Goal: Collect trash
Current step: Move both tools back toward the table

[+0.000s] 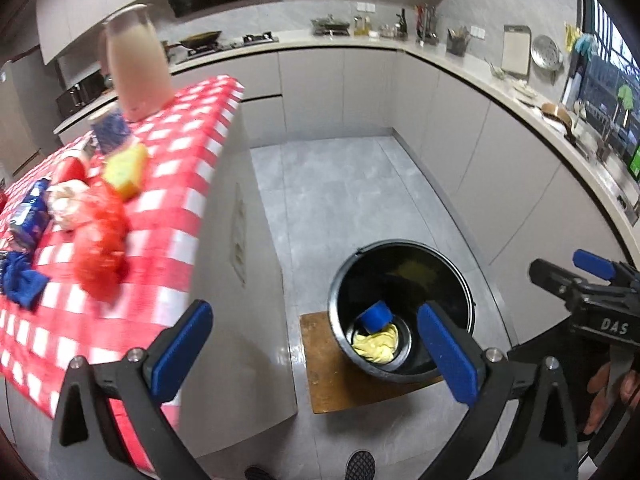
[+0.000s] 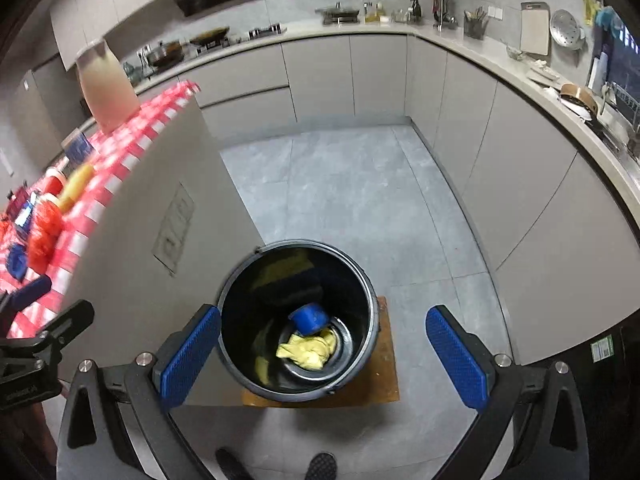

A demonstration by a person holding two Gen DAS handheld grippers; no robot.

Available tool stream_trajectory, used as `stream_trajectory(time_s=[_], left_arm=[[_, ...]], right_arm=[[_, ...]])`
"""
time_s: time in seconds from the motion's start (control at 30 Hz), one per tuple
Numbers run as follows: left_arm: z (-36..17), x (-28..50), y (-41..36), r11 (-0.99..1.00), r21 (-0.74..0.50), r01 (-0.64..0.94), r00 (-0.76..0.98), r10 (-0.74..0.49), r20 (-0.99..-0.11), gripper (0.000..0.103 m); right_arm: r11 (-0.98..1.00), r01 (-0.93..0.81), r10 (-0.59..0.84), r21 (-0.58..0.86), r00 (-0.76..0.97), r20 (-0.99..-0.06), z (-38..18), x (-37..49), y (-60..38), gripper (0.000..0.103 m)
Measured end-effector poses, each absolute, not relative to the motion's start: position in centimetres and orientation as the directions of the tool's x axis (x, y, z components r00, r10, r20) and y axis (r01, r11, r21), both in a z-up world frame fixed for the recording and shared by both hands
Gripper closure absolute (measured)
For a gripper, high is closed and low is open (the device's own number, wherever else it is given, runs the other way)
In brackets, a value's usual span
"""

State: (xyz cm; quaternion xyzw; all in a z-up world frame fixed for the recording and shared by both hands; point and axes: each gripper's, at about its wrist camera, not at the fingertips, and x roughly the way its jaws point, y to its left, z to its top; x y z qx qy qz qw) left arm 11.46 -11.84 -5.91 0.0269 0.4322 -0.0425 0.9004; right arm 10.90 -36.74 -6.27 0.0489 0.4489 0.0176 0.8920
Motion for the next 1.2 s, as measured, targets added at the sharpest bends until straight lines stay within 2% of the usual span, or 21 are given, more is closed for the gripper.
stream_trajectory(time_s=[0.77, 1.2], left_arm=[[-0.8, 7.8, 1.5, 0.999, -0.032, 0.022, 0.697, -0.038, -0.716, 0.000], [-1.0, 6.3, 11.6, 0.992, -0.053, -0.112, 0.714, 0.043, -0.698, 0.000]], right_arm=[[0.995, -0.087, 0.088, 0.038, 0.702, -0.707, 2.5, 6.8, -21.6, 0.000], [0.979, -0.204, 0.169, 0.030, 0.716, -0.678, 3.3, 6.5, -12.5, 0.000]])
